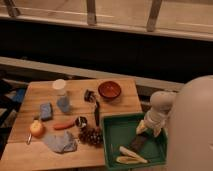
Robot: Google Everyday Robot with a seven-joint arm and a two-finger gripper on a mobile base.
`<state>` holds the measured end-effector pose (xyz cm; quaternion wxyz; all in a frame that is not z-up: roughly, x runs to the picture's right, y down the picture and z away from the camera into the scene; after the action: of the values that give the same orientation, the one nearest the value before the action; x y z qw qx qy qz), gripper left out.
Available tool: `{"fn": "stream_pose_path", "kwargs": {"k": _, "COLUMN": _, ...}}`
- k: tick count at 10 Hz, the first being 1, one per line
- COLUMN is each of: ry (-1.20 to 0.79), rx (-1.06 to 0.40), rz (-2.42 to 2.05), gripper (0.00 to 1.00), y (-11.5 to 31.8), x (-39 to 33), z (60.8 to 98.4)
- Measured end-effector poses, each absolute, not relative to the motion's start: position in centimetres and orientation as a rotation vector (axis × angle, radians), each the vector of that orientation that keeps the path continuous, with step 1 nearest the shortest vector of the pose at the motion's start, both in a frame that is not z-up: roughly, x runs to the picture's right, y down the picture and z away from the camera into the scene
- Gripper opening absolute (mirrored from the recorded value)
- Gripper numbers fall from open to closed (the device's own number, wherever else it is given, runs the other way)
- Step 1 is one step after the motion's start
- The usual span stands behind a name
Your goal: Place eraser in plastic cup
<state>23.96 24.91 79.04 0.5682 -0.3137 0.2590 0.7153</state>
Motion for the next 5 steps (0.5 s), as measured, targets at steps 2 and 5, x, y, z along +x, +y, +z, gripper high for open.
{"fn": "stream_pose_path", "kwargs": {"k": 2, "ry": 0.623, "rx": -0.761, "rz": 1.679, "gripper": 0.58, "y": 25.64, "x": 23.59, "z": 79.17}}
{"fn": "stream_pose_path", "kwargs": {"k": 5, "ry": 0.613, "rx": -0.768, "rz": 1.669, "gripper": 0.31, "y": 25.52, "x": 22.95, "z": 78.88}}
